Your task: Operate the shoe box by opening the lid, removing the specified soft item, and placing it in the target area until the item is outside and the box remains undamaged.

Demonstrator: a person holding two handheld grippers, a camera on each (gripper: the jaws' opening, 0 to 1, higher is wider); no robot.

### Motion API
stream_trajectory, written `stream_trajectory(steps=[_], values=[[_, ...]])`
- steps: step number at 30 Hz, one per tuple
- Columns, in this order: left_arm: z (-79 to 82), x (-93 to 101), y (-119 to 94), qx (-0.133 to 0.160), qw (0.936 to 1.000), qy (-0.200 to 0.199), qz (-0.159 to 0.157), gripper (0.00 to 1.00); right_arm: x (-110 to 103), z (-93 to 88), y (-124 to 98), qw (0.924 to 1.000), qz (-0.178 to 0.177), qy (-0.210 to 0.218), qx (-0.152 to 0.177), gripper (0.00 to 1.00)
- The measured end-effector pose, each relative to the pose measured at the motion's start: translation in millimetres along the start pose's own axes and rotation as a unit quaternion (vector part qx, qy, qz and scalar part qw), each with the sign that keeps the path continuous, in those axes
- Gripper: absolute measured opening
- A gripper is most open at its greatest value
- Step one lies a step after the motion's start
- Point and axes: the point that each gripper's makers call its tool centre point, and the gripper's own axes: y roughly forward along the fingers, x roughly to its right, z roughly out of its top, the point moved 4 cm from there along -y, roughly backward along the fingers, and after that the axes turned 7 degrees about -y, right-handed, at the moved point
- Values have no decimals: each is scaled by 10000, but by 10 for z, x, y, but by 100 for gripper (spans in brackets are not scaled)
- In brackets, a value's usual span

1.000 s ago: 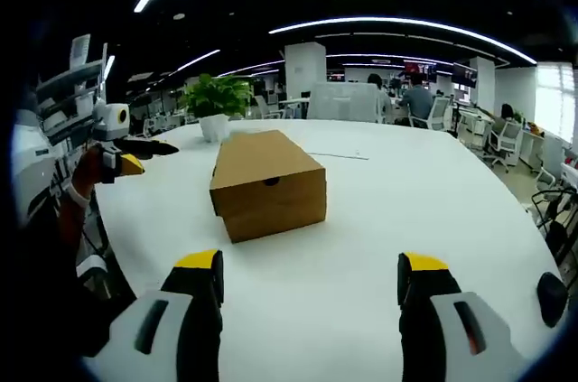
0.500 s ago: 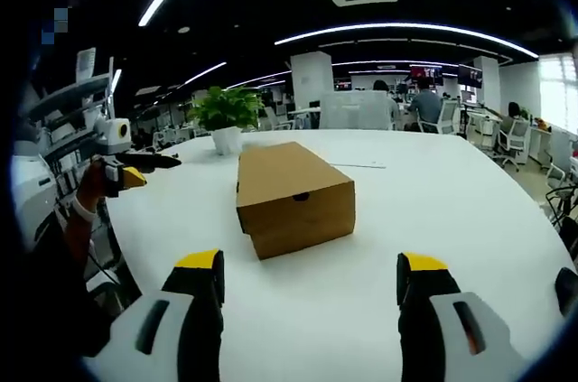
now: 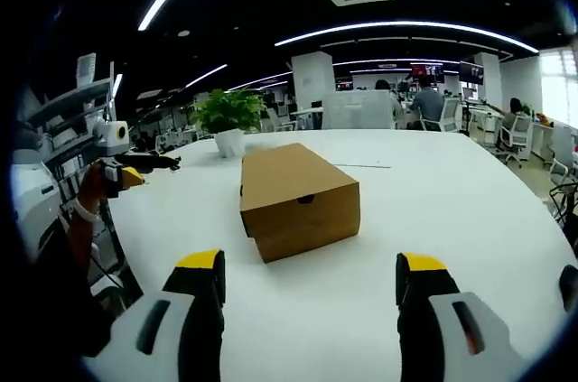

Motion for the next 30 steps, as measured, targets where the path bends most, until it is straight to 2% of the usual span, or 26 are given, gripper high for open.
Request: stream_trajectory(steps=[5, 21, 30], values=[[-10, -58, 67, -72, 9999, -116, -14, 93, 64, -21, 11, 10000, -24, 25, -48, 79], [18, -166, 193, -201, 9998, -91, 14, 96, 104, -95, 170, 9995, 41, 67, -291, 78], [31, -154, 227, -253, 9997, 6, -41, 95, 165, -56, 140, 9996, -83, 184, -205, 78]])
